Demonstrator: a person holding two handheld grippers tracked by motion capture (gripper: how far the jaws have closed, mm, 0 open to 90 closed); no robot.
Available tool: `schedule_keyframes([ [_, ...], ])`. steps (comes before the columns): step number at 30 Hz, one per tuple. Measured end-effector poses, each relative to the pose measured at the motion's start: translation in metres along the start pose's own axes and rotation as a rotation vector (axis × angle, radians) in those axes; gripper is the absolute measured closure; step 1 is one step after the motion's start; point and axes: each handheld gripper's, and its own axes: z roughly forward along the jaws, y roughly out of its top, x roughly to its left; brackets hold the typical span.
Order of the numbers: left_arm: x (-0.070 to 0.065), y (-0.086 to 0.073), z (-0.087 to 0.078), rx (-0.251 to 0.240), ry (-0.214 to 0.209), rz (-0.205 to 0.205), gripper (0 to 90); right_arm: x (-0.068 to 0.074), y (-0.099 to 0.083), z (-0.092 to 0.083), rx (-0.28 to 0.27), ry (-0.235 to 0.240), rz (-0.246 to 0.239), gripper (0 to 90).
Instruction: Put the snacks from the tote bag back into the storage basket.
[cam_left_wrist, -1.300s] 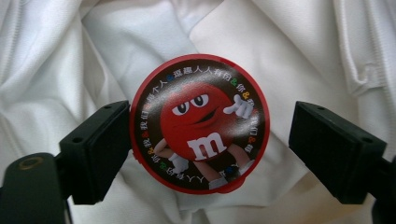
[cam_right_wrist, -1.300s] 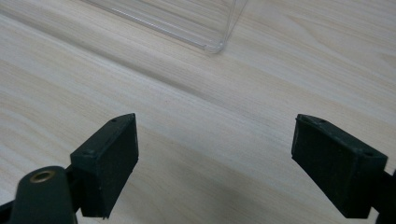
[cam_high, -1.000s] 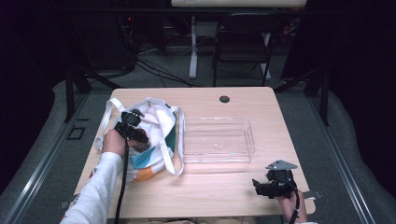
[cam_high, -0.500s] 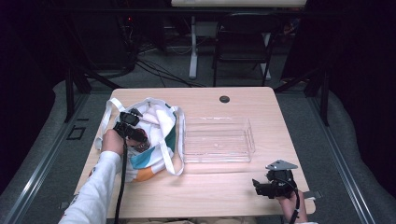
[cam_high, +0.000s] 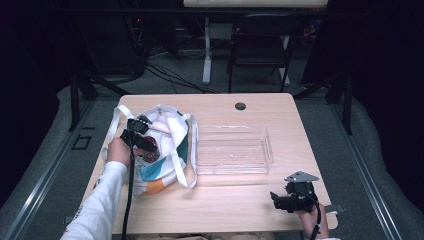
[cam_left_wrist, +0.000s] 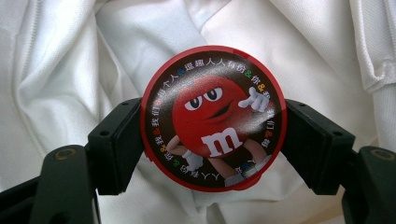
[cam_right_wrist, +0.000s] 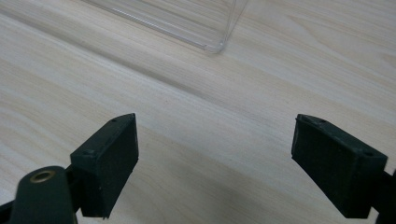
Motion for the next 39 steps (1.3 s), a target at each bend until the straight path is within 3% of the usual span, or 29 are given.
schedule_keyframes([
  [9,-0.001,0.002,-0.01,0.003,0.011,0.021,26.2,0.0,0.0,0.0,0.004,0.004,0.003,14.3],
  [39,0.004,0.01,-0.053,-0.038,0.019,0.031,26.3,0.001,0.0,0.0,0.005,-0.002,-0.002,14.3],
])
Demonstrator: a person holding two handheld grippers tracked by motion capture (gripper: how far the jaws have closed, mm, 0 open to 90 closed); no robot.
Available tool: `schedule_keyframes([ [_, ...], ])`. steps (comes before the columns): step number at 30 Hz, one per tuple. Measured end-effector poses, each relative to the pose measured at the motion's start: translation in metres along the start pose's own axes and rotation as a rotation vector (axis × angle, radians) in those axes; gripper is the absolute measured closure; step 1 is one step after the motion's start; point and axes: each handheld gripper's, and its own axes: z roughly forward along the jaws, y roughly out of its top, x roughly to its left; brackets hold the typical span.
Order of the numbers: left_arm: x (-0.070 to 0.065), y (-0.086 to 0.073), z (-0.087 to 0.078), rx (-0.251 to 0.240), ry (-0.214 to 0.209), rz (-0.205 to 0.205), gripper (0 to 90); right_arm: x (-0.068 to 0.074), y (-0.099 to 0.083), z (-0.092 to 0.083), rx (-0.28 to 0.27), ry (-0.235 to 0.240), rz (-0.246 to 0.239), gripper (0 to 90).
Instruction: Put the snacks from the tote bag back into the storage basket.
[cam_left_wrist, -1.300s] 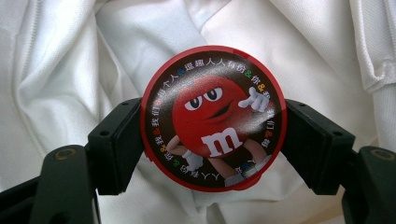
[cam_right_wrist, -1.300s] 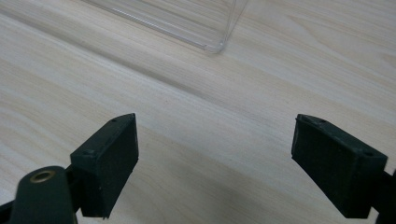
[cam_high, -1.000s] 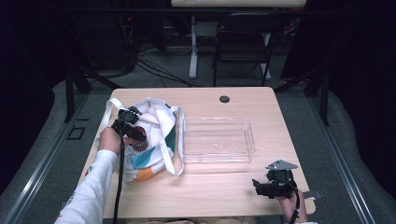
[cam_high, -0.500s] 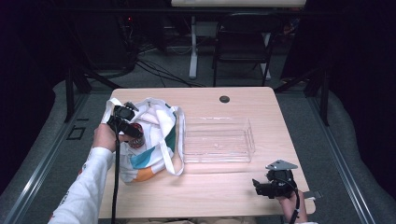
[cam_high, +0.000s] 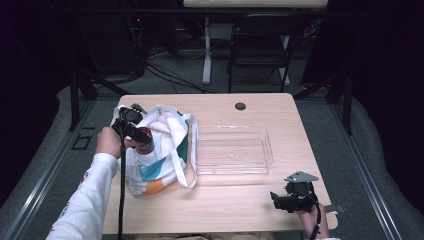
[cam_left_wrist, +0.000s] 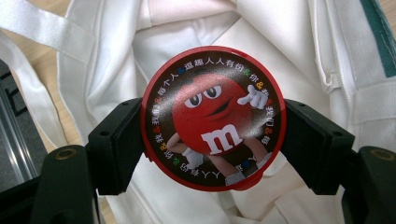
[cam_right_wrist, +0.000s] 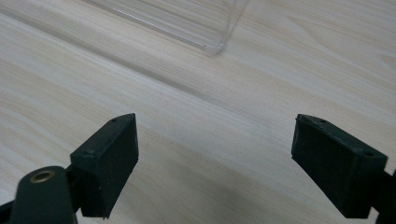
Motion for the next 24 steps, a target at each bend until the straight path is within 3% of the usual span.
schedule_keyframes([
  [24,-0.001,0.009,-0.017,-0.01,-0.001,0.02,27.1,0.0,0.0,0.0,0.002,-0.001,-0.002,14.3],
])
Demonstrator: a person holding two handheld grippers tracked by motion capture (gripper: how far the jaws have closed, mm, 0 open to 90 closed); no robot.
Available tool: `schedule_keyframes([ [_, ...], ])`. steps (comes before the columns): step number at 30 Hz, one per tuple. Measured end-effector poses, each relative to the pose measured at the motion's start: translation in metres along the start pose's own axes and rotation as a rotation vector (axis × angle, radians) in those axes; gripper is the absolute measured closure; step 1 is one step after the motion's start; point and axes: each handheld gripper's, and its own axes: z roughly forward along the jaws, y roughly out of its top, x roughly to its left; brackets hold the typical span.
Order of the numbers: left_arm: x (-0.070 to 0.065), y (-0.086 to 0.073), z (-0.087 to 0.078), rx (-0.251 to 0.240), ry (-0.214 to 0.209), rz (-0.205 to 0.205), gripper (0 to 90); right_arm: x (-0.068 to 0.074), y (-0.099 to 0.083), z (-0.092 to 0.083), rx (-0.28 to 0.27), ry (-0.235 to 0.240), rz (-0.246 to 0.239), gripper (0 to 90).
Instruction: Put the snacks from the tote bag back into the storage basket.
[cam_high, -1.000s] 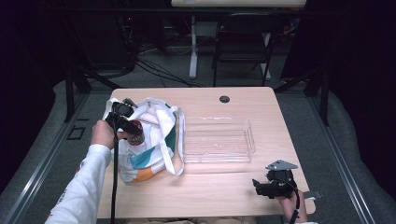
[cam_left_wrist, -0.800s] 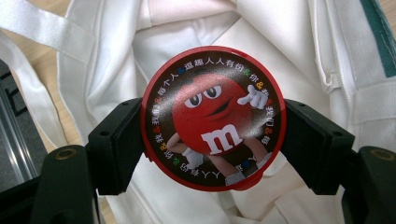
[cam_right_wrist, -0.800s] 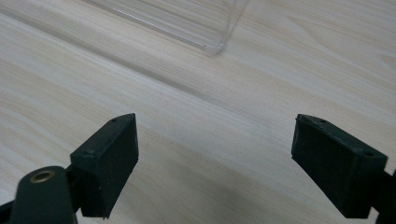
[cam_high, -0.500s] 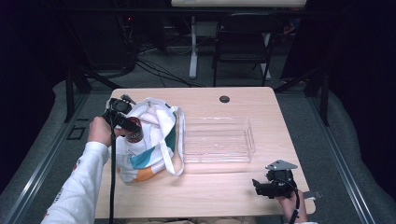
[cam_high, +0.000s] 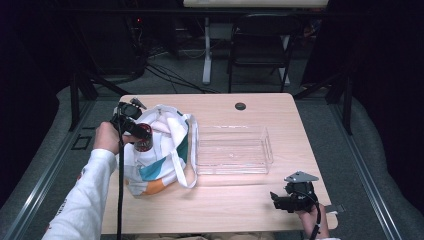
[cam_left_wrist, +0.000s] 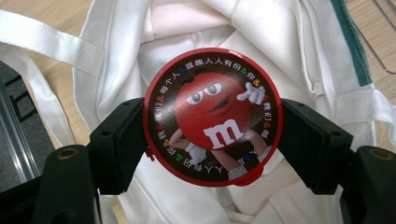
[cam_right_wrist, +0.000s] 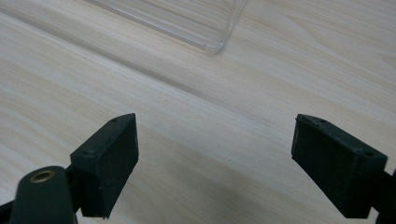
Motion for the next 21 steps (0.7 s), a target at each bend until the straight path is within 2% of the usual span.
schedule_keyframes([
  [9,-0.002,0.005,-0.01,-0.006,0.002,0.01,27.1,0.0,0.0,0.0,-0.004,-0.002,0.0,14.3],
  [21,-0.005,0.013,-0.021,-0.02,-0.016,0.027,27.1,0.0,0.0,0.0,-0.002,0.0,0.001,14.3],
])
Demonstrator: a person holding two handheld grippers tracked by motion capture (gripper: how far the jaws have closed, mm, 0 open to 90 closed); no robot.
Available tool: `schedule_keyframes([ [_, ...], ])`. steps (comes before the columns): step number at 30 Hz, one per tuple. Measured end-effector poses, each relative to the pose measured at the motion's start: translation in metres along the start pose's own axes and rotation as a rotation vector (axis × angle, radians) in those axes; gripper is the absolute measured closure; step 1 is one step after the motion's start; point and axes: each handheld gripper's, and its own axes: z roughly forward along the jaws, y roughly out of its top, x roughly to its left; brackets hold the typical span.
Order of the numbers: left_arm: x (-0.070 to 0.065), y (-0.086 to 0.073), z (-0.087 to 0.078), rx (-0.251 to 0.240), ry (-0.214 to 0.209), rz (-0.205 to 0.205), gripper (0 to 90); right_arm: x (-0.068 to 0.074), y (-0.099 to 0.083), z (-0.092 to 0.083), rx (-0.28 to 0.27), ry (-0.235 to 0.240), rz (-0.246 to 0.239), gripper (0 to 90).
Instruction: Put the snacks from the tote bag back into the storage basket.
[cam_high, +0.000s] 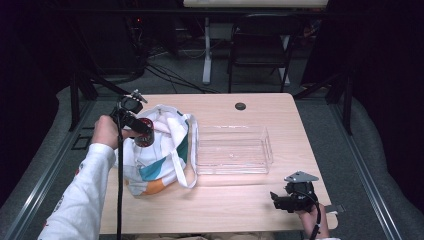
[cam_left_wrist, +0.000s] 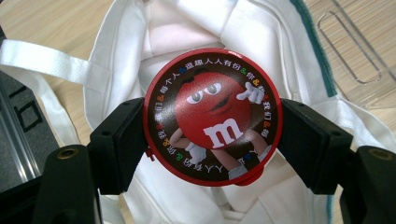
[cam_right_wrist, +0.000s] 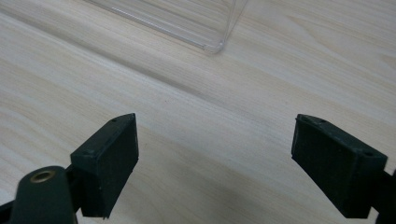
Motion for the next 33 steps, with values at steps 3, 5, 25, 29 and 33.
schedule_keyframes([
  [3,-0.002,0.003,-0.002,-0.007,0.002,0.004,27.1,0.0,0.0,0.0,-0.002,-0.002,0.001,14.3],
  [5,-0.003,0.005,-0.004,-0.005,-0.003,0.01,27.2,0.0,0.0,0.0,-0.001,-0.003,0.001,14.3],
  [25,-0.025,0.03,-0.022,-0.043,-0.019,0.071,27.2,0.0,0.0,0.0,-0.008,0.003,0.0,14.3],
  [29,-0.03,0.035,-0.025,-0.047,-0.025,0.082,27.2,-0.001,0.0,0.0,-0.003,-0.001,0.0,14.3],
  [33,-0.035,0.04,-0.027,-0.055,-0.03,0.093,27.2,-0.001,0.0,0.001,-0.007,0.0,0.003,14.3],
])
